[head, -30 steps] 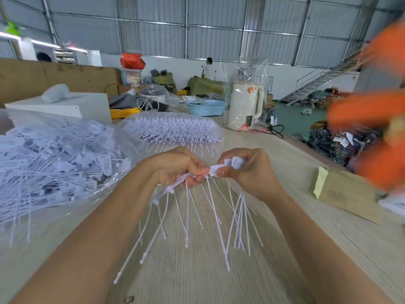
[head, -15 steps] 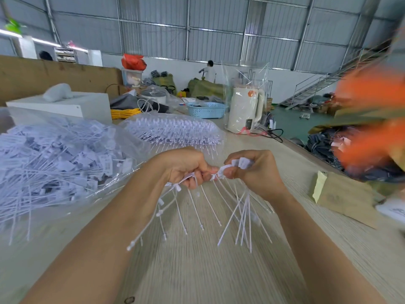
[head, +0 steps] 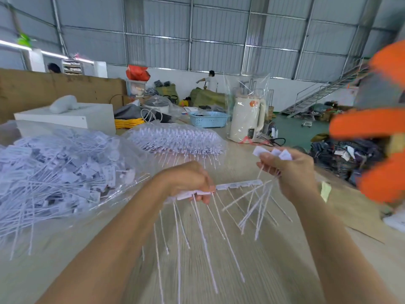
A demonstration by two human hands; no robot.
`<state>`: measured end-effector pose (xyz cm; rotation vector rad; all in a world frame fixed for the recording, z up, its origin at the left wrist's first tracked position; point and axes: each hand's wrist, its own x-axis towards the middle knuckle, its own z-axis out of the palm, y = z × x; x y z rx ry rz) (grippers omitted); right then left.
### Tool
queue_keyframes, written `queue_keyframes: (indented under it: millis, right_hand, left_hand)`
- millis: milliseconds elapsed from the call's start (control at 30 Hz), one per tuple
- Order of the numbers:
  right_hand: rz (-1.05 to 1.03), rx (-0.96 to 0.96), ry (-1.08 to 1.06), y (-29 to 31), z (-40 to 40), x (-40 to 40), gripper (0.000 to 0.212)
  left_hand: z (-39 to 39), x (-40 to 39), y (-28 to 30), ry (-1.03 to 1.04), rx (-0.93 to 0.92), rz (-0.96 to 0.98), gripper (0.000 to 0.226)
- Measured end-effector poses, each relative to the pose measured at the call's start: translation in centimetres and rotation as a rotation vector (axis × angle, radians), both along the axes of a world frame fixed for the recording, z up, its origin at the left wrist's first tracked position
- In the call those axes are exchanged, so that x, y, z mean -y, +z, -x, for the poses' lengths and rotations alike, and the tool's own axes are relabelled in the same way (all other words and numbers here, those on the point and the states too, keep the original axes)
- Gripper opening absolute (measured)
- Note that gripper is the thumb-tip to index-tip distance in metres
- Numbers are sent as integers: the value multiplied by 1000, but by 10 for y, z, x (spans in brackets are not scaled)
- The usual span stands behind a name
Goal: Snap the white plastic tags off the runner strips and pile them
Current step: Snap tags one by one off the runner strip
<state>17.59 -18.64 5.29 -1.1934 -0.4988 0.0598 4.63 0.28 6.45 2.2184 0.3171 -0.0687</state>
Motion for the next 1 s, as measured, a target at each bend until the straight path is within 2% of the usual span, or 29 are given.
queue_keyframes:
  millis: [100,167,300,367,433,467,533,567,633,733,867,1000]
  right_hand:
    - [-91,-167,112,8,5,0,11]
    - [-53,-237,143,5,9,0,8]
    - [57,-151,241,-6,21,-17,9]
    - [61,-129,236,-9,24,-23,8]
    - [24,-136,208,-12,28,-29,6]
    - [0,-134,187,-13,30,-32,8]
    - [-51,-128,136,-15,36,-37,9]
    - [-79,-140,103,-16,39,-39,13]
    - [-134,-183,61,-15,46,-45,20]
    - [-165,-200,90,-10,61,-61,14]
    - [-78,-179,136,-2,90,-100,13]
    - [43,-37,272,0,137,-154,20]
  left_hand:
    - [-8,-5,-18,22,54,-5,12]
    - [-14,-4,-30,26,85,-25,12]
    - [-24,-1,-41,40,50,-276,9]
    - [-23,0,-30,104,136,-338,7]
    - [-19,13,-16,120,241,-244,31]
    - [-16,23,-10,108,234,-129,45]
    - [-9,41,-2,41,104,82,61]
    - [-5,47,-3,-25,54,104,60]
    - [6,51,-11,-126,44,109,43]
    - [27,43,-28,3,137,210,24]
    - [69,19,-38,252,359,28,7]
    - [130,-9,-34,395,475,-296,24]
